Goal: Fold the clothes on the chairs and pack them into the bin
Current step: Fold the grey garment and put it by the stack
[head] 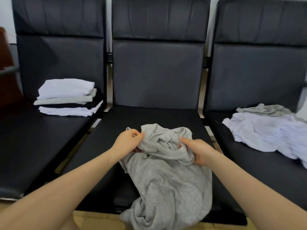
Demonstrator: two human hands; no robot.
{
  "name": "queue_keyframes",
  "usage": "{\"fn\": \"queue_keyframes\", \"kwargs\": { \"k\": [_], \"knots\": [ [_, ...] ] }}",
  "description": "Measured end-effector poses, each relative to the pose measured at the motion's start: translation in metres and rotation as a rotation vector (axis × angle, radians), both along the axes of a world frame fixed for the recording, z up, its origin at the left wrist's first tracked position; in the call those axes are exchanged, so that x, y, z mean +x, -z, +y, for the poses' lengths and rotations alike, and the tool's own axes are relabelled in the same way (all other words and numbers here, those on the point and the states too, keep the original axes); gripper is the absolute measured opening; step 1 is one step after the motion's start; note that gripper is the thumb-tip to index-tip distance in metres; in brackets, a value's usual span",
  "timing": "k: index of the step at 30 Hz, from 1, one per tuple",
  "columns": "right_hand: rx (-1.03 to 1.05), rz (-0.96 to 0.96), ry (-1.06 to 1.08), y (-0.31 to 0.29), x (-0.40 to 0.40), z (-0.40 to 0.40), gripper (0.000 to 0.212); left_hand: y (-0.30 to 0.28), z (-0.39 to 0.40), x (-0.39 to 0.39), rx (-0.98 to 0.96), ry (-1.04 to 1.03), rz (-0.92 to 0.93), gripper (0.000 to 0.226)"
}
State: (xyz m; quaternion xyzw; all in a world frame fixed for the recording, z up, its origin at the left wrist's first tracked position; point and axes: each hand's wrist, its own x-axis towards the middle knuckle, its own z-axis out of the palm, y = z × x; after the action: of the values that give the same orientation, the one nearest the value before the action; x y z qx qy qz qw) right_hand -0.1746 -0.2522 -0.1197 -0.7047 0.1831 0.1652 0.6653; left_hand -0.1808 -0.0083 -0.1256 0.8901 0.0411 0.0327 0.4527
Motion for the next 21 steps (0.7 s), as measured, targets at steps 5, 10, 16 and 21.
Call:
{"fn": "queue_keyframes", "kwargs": {
  "k": [5,10,16,21],
  "knots": [
    [-0.144,-0.061,0.058,0.001,0.009,-0.001,0.059,-0.004,-0.008,0.011,0.216,-0.109,0.006,0.027],
    [-0.062,-0.08,0.162,-0.002,0.021,0.002,0.062,-0.011,-0.011,0.022,0.248,-0.127,0.201,0.037],
    [0.091,-0.051,0.189,0.0,0.028,-0.002,0.036,-0.016,-0.024,0.023,0.138,-0.122,0.371,0.018],
    [0.113,-0.073,0.132,-0.002,0.031,-0.001,0.035,-0.022,-0.032,0.02,-0.115,-0.102,0.345,0.013]
  ]
}}
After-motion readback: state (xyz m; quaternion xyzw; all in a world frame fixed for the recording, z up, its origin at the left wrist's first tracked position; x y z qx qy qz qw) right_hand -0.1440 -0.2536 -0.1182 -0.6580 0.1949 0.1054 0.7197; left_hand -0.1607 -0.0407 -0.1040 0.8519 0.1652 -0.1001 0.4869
